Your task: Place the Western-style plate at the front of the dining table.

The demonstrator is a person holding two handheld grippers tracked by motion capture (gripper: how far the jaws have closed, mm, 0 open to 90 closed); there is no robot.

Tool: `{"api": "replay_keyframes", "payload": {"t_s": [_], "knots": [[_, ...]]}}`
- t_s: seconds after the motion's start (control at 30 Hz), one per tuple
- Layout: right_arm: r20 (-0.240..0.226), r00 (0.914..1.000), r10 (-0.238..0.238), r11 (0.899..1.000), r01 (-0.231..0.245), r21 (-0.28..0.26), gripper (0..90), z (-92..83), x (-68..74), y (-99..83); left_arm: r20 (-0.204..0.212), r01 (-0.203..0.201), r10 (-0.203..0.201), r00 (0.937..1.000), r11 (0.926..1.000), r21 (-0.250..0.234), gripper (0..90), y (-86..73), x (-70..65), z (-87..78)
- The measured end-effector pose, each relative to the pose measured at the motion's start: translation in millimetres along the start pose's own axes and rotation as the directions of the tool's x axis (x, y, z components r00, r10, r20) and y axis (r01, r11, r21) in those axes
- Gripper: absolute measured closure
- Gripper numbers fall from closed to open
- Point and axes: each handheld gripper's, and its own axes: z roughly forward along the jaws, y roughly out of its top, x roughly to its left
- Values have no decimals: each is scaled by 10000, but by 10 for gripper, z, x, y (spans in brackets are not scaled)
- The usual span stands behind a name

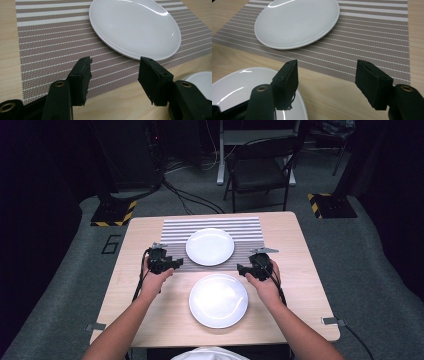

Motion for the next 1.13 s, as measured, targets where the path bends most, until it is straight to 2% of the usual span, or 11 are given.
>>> {"api": "replay_keyframes", "payload": {"t_s": [0.07, 0.2, 0.43, 0.53, 0.63, 0.77, 1.0, 1.07, 1.13], "knots": [[29, 10000, 17, 10000, -17, -2, 342, -43, -27, -34, -4, -123, 123, 9999, 9999, -23, 430, -41, -3, -32], [72, 9999, 80, 10000, -80, 10, 342, -112, -71, -117, 60, -27, 27, 10000, 10000, 29, 431, -117, -22, -57], [177, 9997, 139, 9999, -139, 44, 342, -176, -125, -258, 121, -218, 217, 9997, 9996, 160, 433, -231, -52, -104], [207, 9995, 232, 9997, -234, 89, 342, -195, -145, -296, 125, -274, 273, 9995, 9996, 81, 433, -271, -64, -123], [326, 9994, 117, 9999, -119, 33, 342, -202, -162, -324, 157, -422, 421, 9990, 9991, 12, 433, -299, -61, -133], [431, 9991, 54, 10000, -54, 3, 342, -183, -172, -369, 312, -380, 380, 9988, 9993, 15, 443, -364, -28, -95], [633, 9980, 44, 9997, -58, 223, 345, -108, -219, -468, -26, -668, 670, 9977, 9966, 488, 445, -474, 9, -9], [679, 9977, -47, 9995, 26, 302, 345, -78, -234, -487, -74, -723, 728, 9973, 9960, 526, 444, -488, -2, 6], [918, 9953, -322, 9991, 294, 315, 345, -61, -245, -506, 46, -817, 815, 9967, 9951, 563, 442, -497, -16, 17]]}}
